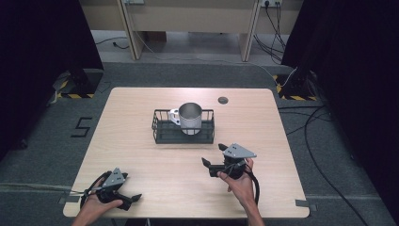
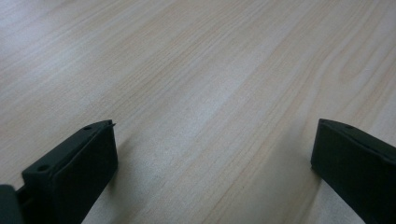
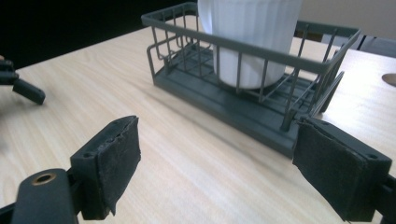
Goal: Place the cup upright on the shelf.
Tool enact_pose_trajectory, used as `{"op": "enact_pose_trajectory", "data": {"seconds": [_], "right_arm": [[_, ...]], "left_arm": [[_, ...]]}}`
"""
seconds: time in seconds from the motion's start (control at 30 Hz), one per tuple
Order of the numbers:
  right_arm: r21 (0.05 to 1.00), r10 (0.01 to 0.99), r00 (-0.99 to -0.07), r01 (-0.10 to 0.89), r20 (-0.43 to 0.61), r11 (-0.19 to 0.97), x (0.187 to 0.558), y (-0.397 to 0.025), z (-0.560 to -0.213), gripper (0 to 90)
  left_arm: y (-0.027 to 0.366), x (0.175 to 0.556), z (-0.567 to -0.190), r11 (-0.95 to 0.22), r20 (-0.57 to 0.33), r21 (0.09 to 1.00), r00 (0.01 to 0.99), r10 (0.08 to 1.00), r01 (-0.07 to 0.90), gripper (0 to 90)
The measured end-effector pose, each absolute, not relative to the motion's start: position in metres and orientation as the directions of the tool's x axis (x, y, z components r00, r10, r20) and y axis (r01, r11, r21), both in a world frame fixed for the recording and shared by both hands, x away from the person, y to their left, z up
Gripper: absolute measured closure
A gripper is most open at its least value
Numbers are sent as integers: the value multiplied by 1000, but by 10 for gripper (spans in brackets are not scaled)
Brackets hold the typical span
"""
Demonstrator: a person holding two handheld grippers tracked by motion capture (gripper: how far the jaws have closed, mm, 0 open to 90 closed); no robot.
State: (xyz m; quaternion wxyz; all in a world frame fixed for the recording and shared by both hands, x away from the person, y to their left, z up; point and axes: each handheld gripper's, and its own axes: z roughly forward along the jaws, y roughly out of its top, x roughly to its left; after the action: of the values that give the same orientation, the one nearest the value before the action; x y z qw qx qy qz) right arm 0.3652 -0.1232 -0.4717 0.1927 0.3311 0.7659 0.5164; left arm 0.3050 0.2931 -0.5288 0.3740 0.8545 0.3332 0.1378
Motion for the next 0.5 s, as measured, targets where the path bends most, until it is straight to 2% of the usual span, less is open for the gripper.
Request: {"op": "enact_pose_trajectory", "data": {"seconds": [0.5], "right_arm": [[903, 693, -718, 336, 61, 269, 348, -126, -481, 150]], "left_arm": [[293, 305, -529, -498, -14, 731, 740, 672, 466, 0]]}}
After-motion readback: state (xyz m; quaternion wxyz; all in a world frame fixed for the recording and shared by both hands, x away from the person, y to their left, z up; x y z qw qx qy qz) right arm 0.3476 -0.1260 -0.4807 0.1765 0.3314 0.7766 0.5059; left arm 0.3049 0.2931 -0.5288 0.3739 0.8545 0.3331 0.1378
